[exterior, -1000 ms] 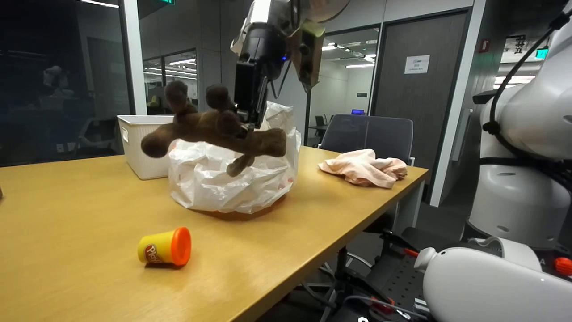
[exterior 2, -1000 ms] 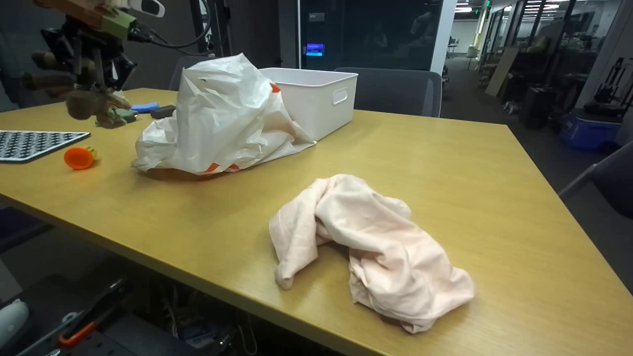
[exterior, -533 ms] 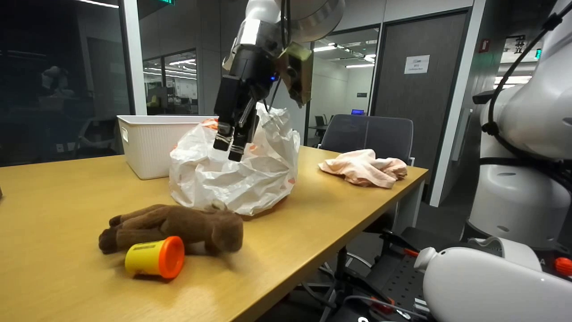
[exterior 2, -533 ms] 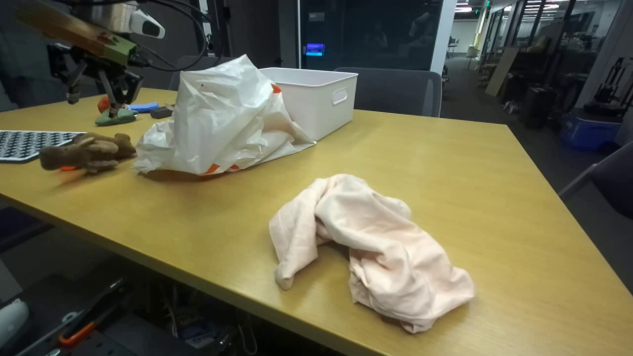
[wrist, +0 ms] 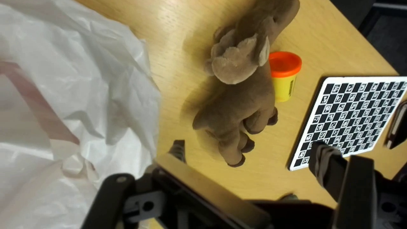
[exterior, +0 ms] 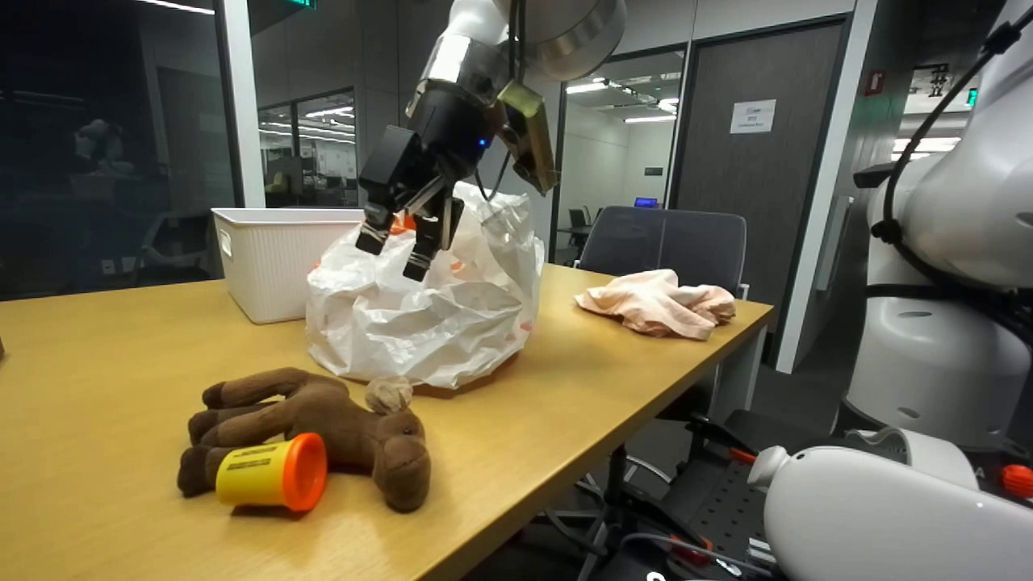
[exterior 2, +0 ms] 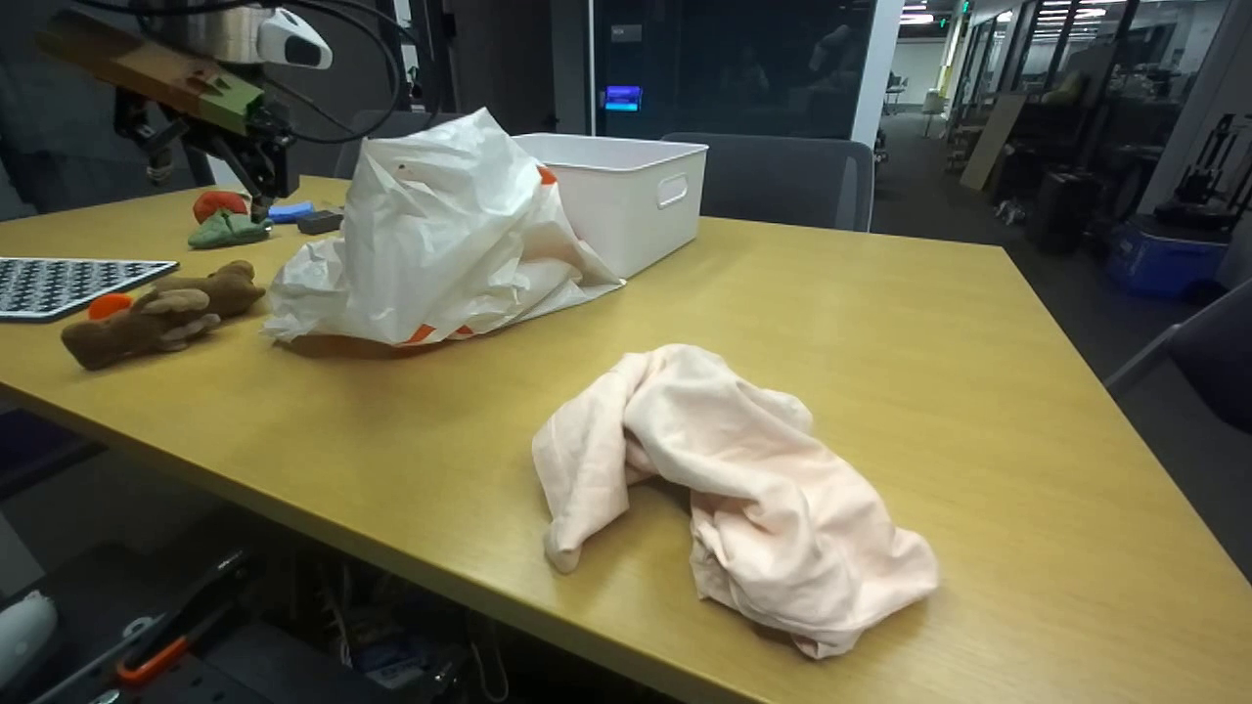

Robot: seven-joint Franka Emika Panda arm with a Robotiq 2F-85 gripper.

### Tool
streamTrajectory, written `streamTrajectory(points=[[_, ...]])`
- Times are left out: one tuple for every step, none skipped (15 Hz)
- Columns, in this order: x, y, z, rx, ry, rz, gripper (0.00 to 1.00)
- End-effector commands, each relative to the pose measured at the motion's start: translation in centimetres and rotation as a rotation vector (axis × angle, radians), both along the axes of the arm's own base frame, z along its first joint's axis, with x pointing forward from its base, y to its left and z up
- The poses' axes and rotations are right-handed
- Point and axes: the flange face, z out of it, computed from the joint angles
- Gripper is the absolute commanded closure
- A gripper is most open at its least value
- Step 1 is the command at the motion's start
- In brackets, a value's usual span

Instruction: Remove the moose toy from the plastic

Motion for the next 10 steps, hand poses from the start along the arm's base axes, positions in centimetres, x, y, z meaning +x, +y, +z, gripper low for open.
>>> streamTrajectory(points=[[-0.5, -0.2, 0.4, -0.009, -0.039, -0.117, 0.0], [-0.6, -0.2, 0.4, -0.009, -0.035, -0.147, 0.0], [-1.1, -4.9, 4.0, 0.004, -0.01, -0.182, 0.0], [-1.2, -5.5, 4.2, -0.017, -0.003, -0.221, 0.0], [-1.1, -6.8, 5.3, -0.029, -0.012, -0.267, 0.0], [-1.2, -8.3, 6.6, -0.037, -0.018, -0.303, 0.0], [-1.4, -10.2, 8.2, -0.063, -0.036, -0.354, 0.0], [-1.8, -11.7, 9.7, -0.09, -0.053, -0.388, 0.0], [-2.4, -13.4, 11.4, -0.113, -0.066, -0.425, 0.0], [-2.9, -14.6, 12.7, -0.14, -0.067, -0.454, 0.0]])
